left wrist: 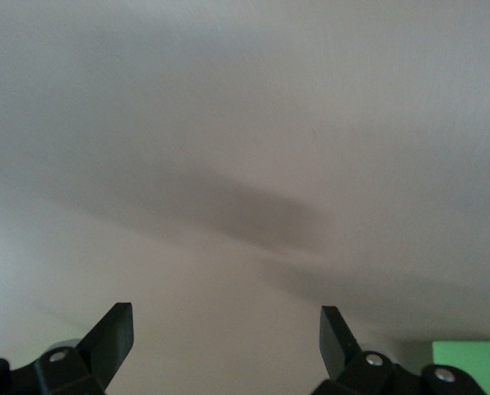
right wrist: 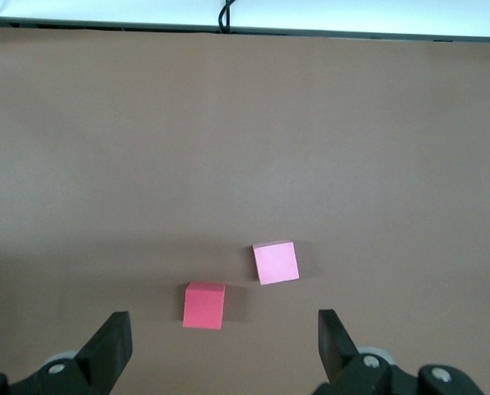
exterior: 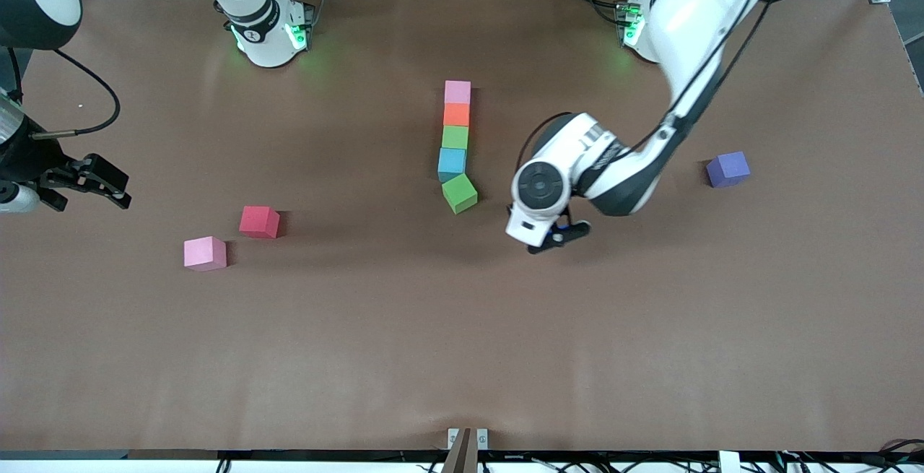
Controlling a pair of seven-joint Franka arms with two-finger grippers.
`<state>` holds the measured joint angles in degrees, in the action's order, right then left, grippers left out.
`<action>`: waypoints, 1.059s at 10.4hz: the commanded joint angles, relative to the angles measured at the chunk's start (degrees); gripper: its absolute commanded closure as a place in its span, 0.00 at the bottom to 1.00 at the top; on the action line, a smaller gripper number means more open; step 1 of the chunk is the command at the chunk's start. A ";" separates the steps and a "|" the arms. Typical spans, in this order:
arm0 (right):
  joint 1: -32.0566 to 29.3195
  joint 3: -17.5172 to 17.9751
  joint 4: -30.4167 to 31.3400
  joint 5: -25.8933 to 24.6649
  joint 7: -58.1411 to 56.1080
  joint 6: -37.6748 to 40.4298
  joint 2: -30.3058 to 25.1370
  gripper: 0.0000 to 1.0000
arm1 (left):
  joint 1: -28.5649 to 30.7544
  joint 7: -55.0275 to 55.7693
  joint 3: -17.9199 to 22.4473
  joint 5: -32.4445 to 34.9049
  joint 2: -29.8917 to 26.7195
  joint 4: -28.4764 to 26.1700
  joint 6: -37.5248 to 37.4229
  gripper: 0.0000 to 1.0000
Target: Arrange blocks into number 1
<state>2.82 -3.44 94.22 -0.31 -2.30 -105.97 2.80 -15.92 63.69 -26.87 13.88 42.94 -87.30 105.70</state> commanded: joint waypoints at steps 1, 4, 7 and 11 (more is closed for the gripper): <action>0.79 -0.25 -2.20 -0.31 1.16 3.13 0.45 0.00 | -2.17 0.82 0.24 -3.50 2.76 0.99 -0.24 0.00; 0.96 0.10 -2.28 -0.22 1.16 7.16 0.10 0.00 | -6.57 0.99 0.50 -5.44 4.08 1.08 0.03 0.00; 1.05 0.19 -2.90 0.22 1.16 10.16 0.01 0.00 | -9.11 0.91 0.59 -5.36 4.70 1.43 2.13 0.00; 0.96 0.10 -2.90 0.48 1.16 10.34 0.01 0.00 | -9.57 1.52 0.77 2.64 4.26 1.78 3.02 0.00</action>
<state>3.64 -3.27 92.28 -0.20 -2.26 -96.77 2.78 -24.73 64.18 -26.69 14.43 46.95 -86.75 108.56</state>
